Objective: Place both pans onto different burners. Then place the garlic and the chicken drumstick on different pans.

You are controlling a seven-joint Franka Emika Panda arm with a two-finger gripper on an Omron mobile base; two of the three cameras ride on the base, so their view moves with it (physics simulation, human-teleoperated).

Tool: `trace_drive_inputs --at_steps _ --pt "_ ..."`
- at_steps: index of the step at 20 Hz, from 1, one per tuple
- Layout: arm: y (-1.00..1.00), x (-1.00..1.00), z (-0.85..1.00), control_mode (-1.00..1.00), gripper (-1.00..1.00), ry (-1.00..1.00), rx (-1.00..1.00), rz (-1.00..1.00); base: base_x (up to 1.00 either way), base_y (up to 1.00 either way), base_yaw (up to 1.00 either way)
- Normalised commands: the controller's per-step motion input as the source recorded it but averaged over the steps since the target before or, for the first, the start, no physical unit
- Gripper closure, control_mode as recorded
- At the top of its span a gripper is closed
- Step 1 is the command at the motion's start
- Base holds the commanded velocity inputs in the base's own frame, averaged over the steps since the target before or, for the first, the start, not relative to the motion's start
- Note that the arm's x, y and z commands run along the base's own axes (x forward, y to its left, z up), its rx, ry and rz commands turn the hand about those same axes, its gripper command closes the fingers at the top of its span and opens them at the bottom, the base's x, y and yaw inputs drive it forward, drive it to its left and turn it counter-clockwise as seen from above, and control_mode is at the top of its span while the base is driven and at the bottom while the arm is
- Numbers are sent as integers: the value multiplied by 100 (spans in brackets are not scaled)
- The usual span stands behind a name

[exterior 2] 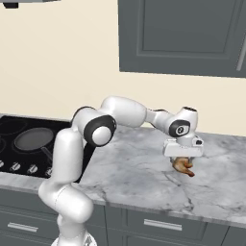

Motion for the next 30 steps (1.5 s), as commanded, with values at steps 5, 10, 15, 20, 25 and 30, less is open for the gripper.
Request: trace_drive_inputs --at_steps 5,10,15,20,25,30 --pt "0 0 -20 -100 -100 0 0 1 0 0 0" --pt "0 0 -9 -100 -100 0 0 1 0 0 0" --pt "0 0 -10 -100 -100 0 1 2 0 0 0" --pt "0 0 -14 -100 -100 0 0 2 0 0 0" --pt "0 0 -15 -100 -100 0 1 3 0 0 0" --pt "-4 0 -20 -100 -100 0 0 5 0 0 0"
